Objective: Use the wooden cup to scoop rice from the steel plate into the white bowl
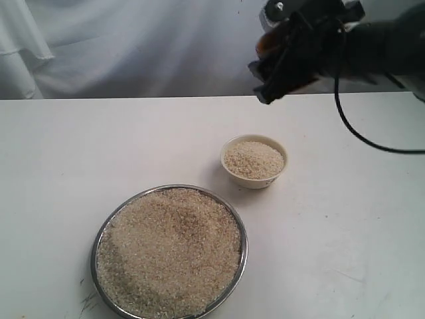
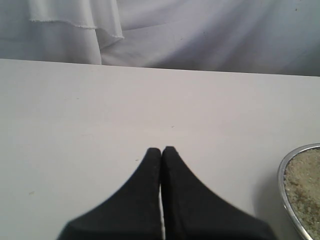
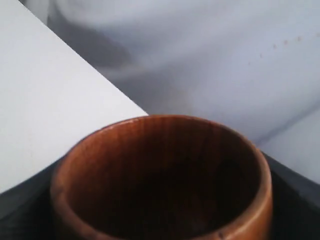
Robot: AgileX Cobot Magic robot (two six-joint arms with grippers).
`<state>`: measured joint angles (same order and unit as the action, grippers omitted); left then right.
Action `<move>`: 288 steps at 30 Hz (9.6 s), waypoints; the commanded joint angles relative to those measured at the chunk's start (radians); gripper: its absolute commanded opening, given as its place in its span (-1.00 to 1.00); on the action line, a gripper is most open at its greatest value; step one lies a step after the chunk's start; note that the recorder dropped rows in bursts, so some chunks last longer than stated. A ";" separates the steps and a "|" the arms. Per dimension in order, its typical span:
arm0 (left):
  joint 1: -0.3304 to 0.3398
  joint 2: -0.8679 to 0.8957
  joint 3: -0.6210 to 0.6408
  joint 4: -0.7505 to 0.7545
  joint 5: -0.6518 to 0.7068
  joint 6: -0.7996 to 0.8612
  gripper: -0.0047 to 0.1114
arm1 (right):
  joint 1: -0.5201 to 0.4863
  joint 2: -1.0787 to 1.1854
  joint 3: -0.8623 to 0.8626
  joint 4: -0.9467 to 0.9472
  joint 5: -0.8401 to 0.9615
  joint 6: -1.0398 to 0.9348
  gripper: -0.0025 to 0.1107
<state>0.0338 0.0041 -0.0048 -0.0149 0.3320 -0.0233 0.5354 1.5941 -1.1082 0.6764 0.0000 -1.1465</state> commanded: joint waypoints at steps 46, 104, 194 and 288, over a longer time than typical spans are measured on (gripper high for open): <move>-0.003 -0.004 0.005 0.001 -0.013 0.000 -0.92 | -0.011 0.272 0.723 -0.786 -1.041 1.170 -0.96; -0.003 -0.004 0.005 0.001 -0.013 0.000 -0.92 | -0.028 0.341 0.626 -0.868 -0.941 1.184 -0.10; -0.003 -0.004 0.005 0.001 -0.013 0.000 -0.92 | -0.340 -1.535 1.108 -0.144 -0.040 0.710 -0.96; -0.003 -0.004 0.005 0.001 -0.013 0.000 -0.92 | -0.421 -1.594 1.108 -0.658 0.330 1.187 -0.96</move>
<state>0.0338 0.0041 -0.0048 -0.0149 0.3320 -0.0233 0.1194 0.0059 -0.0035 0.0264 0.3292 0.0482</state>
